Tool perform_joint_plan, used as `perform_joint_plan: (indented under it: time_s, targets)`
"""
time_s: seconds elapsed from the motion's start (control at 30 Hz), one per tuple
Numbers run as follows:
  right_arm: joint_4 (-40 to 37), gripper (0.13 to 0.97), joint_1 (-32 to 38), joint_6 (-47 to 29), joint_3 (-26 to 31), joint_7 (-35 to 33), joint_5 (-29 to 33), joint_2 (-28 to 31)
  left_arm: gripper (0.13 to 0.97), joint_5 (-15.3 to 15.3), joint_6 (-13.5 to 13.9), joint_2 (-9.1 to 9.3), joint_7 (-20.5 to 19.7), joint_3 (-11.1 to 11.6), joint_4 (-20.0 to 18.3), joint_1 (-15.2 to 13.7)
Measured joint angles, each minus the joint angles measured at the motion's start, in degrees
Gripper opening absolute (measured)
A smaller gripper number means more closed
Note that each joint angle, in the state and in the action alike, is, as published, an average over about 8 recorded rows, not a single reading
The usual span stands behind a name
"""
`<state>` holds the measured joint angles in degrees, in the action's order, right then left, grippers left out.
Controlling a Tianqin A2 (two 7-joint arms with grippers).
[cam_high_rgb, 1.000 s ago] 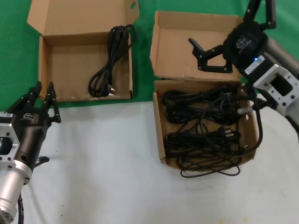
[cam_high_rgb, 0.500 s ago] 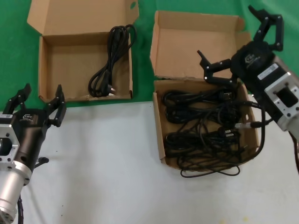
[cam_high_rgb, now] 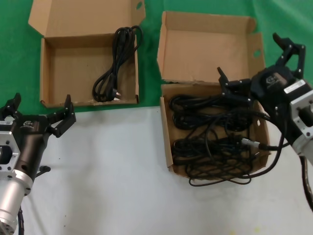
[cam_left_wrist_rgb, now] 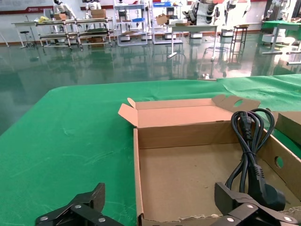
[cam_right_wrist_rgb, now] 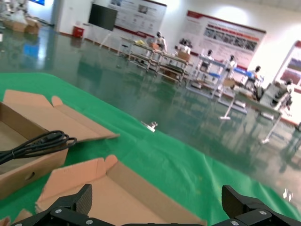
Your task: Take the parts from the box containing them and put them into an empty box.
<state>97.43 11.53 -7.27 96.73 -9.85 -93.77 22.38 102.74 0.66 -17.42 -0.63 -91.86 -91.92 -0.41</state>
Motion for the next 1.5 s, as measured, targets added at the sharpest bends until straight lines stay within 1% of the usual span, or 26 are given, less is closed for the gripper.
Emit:
perform_joint_plan:
  time_s: [0.03, 0.3, 0.33, 0.6, 0.9, 1.1, 1.5]
  targets:
    - [-0.2, 0.966, -0.3, 0.2, -0.1, 0.3, -0.3, -0.1, 0.705, 0.0, 0.0, 0.01, 0.0, 0.0, 0.0, 0.0]
    - [-1.4, 0.966, -2.9, 1.8, -1.3, 2.4, -2.3, -1.3, 0.856, 0.1, -0.2, 0.06, 0.2, 0.0, 0.1, 0.1]
    - [-1.6, 0.966, -3.2, 2.0, -1.4, 2.7, -2.6, -1.4, 0.856, 0.1, -0.2, 0.06, 0.2, 0.1, 0.1, 0.1]
    - [-2.8, 0.966, -5.7, 3.6, -2.5, 4.9, -4.6, -2.6, 0.943, 0.2, -0.3, 0.11, 0.3, 0.1, 0.1, 0.2]
    - [-4.3, 0.966, -8.6, 5.4, -3.8, 7.3, -7.0, -3.9, 0.966, 0.3, -0.5, 0.17, 0.5, 0.1, 0.2, 0.3]
    - [-5.1, 0.966, -10.2, 6.4, -4.5, 8.7, -8.3, -4.6, 0.966, 0.4, -0.6, 0.21, 0.6, 0.2, 0.2, 0.4]
    - [-5.4, 0.966, -10.7, 6.8, -4.7, 9.2, -8.7, -4.8, 0.966, 0.4, -0.6, 0.22, 0.6, 0.2, 0.2, 0.4]
